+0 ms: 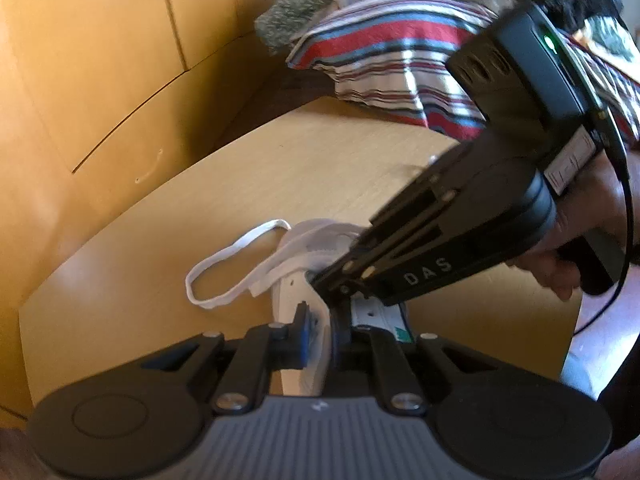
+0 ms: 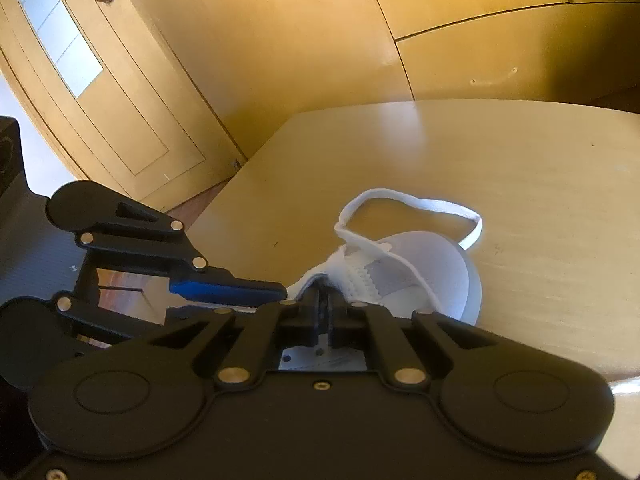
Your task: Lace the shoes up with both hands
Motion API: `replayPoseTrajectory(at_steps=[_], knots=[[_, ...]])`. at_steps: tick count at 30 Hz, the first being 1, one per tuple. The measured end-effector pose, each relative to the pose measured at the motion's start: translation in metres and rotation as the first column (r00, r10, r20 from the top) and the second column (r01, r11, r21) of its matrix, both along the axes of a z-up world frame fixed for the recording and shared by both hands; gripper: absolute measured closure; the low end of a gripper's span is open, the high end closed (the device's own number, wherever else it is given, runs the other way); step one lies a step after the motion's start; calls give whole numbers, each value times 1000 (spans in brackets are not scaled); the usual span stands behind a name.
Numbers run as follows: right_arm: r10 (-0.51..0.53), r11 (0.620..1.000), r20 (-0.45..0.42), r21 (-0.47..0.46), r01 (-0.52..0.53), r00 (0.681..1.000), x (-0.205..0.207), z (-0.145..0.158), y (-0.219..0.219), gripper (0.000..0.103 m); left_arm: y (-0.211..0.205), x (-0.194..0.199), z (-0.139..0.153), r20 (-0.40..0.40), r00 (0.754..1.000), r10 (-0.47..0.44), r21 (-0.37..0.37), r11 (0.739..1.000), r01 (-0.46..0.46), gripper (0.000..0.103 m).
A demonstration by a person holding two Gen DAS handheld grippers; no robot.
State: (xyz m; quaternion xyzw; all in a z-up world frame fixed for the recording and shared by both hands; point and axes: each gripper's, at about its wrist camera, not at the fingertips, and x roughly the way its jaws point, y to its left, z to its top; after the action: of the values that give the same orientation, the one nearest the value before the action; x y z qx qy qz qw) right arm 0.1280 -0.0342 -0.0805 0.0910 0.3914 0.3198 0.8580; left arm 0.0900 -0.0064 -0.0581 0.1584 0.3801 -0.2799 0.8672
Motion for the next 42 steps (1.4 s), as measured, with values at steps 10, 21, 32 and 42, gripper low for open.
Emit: replayPoseTrajectory(at_steps=[10, 21, 32, 42], knots=[[27, 999, 27, -29, -26, 999, 2, 0, 2, 102, 52, 17, -6, -152, 965, 213, -328, 910, -252, 94], [19, 999, -74, 29, -17, 997, 9, -2, -3, 102, 90, 22, -36, -418, 863, 284, -585, 643, -495, 94], [30, 997, -140, 71, -20, 990, 30, -8, -2, 102, 89, 21, -34, -389, 870, 304, -578, 654, -487, 94], [27, 993, -199, 117, -3, 980, 48, -22, 0, 102, 86, 20, -31, -371, 880, 298, -566, 678, -468, 94]])
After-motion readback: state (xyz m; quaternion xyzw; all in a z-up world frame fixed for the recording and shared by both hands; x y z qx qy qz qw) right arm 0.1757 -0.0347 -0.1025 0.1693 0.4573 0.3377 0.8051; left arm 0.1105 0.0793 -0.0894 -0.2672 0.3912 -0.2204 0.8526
